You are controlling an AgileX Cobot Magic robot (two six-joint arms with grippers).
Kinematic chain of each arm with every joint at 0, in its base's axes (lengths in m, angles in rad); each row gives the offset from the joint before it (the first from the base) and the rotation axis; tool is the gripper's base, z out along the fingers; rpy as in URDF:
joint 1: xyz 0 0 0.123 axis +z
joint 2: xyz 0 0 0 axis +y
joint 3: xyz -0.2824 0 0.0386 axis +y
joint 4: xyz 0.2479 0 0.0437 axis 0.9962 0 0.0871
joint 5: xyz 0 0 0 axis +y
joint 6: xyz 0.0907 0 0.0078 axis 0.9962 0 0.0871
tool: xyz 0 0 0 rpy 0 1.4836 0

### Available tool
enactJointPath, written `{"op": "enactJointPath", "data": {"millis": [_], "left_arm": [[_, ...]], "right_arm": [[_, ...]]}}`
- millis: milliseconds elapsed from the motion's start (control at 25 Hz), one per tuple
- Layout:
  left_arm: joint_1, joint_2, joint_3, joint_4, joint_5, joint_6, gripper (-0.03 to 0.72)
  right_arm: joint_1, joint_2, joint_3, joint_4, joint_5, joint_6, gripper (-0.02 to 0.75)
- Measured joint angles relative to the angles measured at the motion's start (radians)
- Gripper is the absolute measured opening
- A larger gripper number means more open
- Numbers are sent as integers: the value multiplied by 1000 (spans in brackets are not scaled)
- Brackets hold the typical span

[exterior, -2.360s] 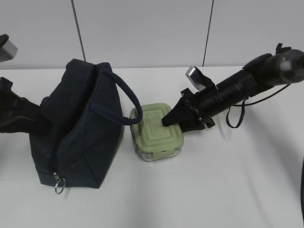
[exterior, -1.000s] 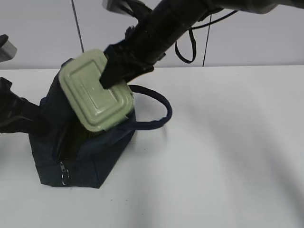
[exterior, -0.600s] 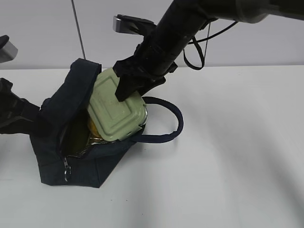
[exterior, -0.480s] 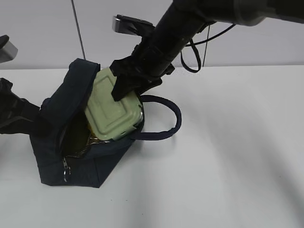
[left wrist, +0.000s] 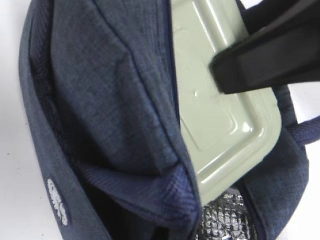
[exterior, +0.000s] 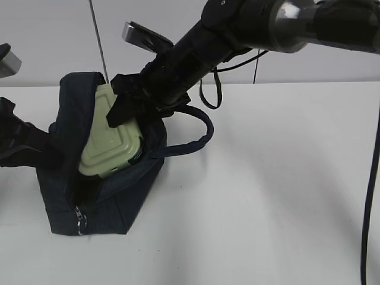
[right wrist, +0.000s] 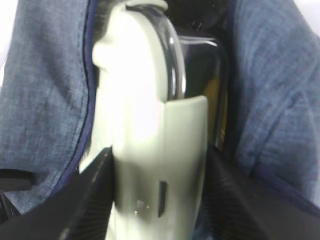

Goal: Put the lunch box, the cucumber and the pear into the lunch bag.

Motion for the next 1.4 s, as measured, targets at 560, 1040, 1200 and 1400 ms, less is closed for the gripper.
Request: {"op": "enactJointPath", "data": {"millis": [560,1040,1200,1400], "left_arm": [[0,0,0,1,7,0,-18],[0,0,0,1,7,0,-18],[0,0,0,1,7,0,-18],[0,0,0,1,7,0,-18]], "right_arm": [[-26,-49,-17,78,45,-91,561],[-39,-83,-36,-248,212,106,499],[-39,-50,-36,-241,212,115,489],[-28,16,-36,-177,212,66,403]]}}
